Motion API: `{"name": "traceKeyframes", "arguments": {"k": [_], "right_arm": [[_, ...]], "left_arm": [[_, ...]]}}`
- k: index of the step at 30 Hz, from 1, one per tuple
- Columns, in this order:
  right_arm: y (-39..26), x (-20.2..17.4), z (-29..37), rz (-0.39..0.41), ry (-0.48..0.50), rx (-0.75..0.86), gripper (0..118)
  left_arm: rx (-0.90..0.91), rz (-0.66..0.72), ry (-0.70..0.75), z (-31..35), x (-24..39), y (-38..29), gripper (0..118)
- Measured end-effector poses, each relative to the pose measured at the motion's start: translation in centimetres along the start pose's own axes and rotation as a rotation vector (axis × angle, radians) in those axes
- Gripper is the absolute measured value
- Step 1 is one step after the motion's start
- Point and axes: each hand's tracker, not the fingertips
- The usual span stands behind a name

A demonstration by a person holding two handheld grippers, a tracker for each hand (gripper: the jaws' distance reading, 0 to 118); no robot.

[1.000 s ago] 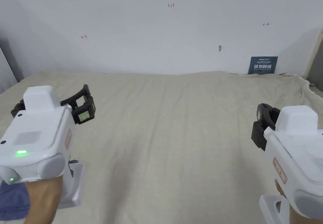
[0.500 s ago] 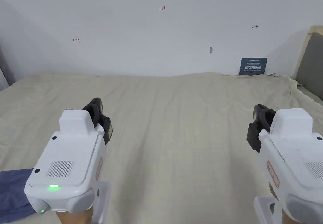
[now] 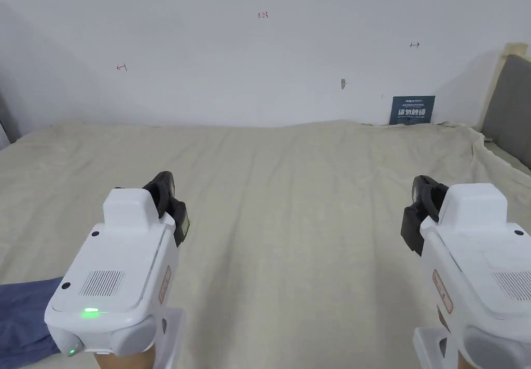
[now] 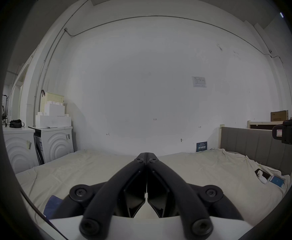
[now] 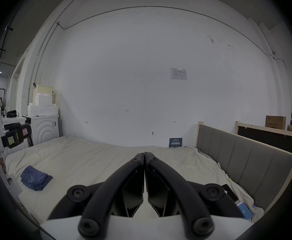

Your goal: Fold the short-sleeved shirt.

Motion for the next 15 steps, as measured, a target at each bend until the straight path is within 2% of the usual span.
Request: {"name": "traceKeyframes", "arguments": {"k": [1,3,15], "right_arm": [[0.0,0.0,0.0,0.001,-0.001,0.000,0],[2.8,6.9,8.0,-0.001,-0.003,-0.001,0],[2.9,7.6,8.5,0.001,-0.008,-0.001,0]], "left_arm": [[-0.003,-0.002,0.003,0.0,0.0,0.0,0],[-0.005,-0.002,0.001,0.0,-0.1,-0.2,0],[-0.015,-0.003,-0.002,0.0,-0.1,-0.4,0]]}}
